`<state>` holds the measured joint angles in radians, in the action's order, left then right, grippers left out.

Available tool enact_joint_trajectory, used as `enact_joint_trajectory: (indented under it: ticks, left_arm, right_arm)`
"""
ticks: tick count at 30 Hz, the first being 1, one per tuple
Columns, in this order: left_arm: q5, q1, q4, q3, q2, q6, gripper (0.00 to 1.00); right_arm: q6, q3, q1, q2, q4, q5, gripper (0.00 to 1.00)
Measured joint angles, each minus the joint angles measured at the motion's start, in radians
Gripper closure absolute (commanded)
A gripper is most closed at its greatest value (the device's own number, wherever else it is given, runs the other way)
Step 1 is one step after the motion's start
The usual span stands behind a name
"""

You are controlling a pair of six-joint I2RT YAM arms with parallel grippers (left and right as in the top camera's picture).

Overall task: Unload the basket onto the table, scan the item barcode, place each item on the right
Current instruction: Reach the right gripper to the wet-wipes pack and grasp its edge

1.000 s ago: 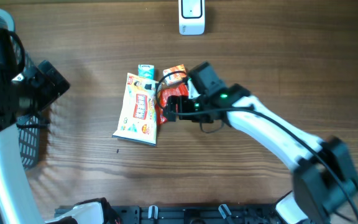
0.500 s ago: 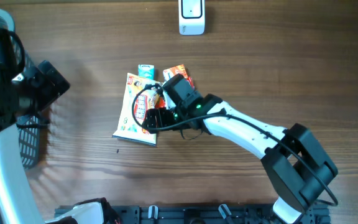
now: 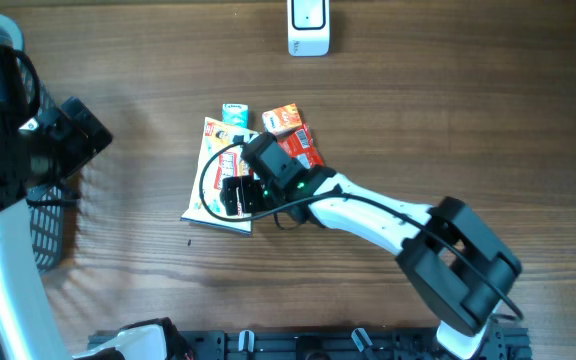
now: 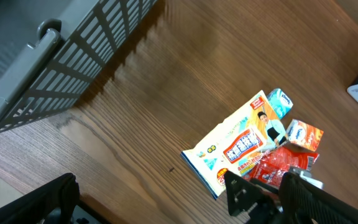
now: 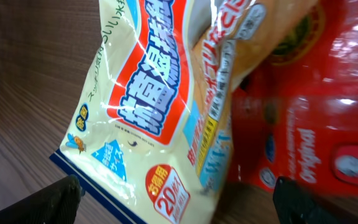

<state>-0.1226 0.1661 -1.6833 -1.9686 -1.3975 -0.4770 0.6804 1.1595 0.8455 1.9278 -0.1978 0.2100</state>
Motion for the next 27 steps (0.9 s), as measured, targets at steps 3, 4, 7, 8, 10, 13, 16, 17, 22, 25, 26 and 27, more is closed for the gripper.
enact_joint_trajectory:
  ticks: [3, 4, 7, 8, 10, 13, 16, 17, 22, 25, 26, 27]
  left_arm:
    - [0.0, 0.0, 0.0, 0.0, 0.0, 0.0, 0.0]
    - [0.0, 0.0, -0.001, 0.0, 0.0, 0.0, 0.0]
    - [0.0, 0.0, 0.0, 0.0, 0.0, 0.0, 0.0]
    - [0.0, 0.0, -0.001, 0.0, 0.0, 0.0, 0.0]
    - [0.0, 0.0, 0.0, 0.0, 0.0, 0.0, 0.0]
    - [0.0, 0.0, 0.0, 0.0, 0.0, 0.0, 0.0]
    - [0.0, 0.0, 0.0, 0.0, 0.0, 0.0, 0.0]
    - [0.0, 0.0, -0.001, 0.0, 0.0, 0.0, 0.0]
    - [0.0, 0.0, 0.0, 0.0, 0.0, 0.0, 0.0]
    - [0.0, 0.0, -0.001, 0.0, 0.0, 0.0, 0.0]
    - [0.0, 0.0, -0.001, 0.0, 0.0, 0.0, 0.0]
    - [0.0, 0.0, 0.0, 0.0, 0.0, 0.0, 0.0]
  right_arm:
    - [0.0, 0.0, 0.0, 0.035, 0.043, 0.036, 0.02]
    - [0.0, 0.0, 0.0, 0.047, 0.055, 0.046, 0.05]
    - [0.002, 0.002, 0.0, 0.053, 0.061, 0.031, 0.35]
    - [0.001, 0.002, 0.0, 0.056, 0.062, 0.011, 0.44]
    - [0.001, 0.002, 0.0, 0.065, 0.069, -0.011, 0.53]
    - [0.003, 0.002, 0.0, 0.072, 0.071, -0.032, 0.72]
    - [0.008, 0.002, 0.0, 0.072, 0.069, -0.037, 0.96]
    - [0.004, 0.002, 0.0, 0.071, 0.069, -0.038, 0.96]
    - [0.003, 0.003, -0.001, 0.071, 0.061, -0.038, 0.96]
    - [-0.039, 0.003, -0.014, 0.04, -0.008, -0.035, 0.96]
    - [-0.072, 0.002, -0.024, 0.007, -0.047, -0.036, 0.96]
    - [-0.1, 0.002, -0.033, -0.03, -0.074, -0.037, 0.96]
